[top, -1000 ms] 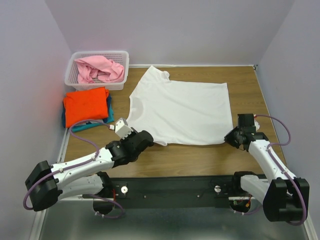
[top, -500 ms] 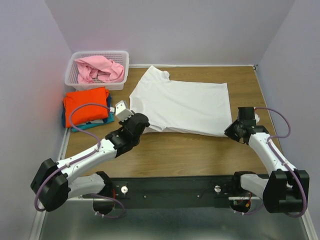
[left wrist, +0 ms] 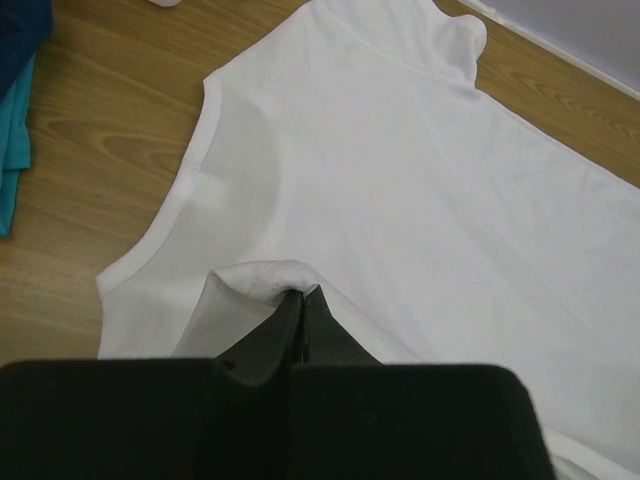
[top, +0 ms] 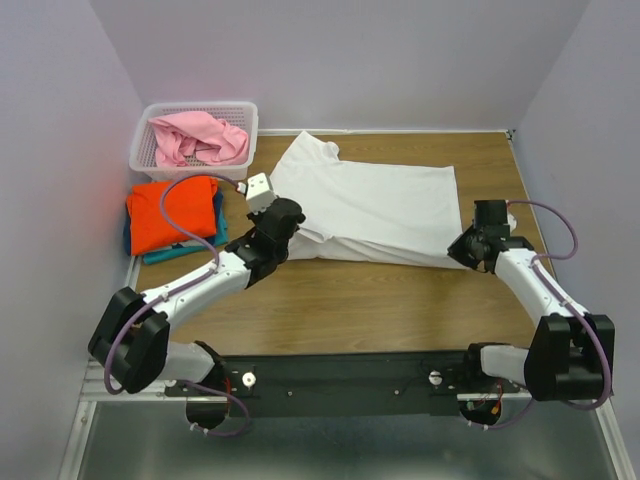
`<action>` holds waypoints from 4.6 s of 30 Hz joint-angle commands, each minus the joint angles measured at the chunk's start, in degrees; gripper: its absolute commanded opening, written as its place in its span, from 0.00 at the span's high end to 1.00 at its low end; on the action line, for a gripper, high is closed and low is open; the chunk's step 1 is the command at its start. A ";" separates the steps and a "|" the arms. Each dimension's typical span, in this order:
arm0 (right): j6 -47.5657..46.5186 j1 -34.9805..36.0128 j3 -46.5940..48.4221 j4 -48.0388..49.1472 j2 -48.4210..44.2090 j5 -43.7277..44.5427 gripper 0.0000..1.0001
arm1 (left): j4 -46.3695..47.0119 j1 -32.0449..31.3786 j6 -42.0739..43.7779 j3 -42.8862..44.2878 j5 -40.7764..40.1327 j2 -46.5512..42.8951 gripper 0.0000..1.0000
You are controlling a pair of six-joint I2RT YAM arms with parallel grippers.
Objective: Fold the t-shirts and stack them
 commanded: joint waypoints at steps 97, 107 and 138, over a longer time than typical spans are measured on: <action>-9.87 -0.36 7.09 7.85 7.76 -7.88 0.00 | 20.13 9.41 11.54 8.48 47.68 23.87 0.13; -10.31 -0.45 7.26 7.85 8.29 -4.98 0.00 | 17.49 8.88 13.30 17.90 50.42 34.26 0.12; -12.85 -0.36 12.53 7.93 10.48 -2.77 0.00 | 13.54 8.70 16.02 24.85 47.61 33.14 0.04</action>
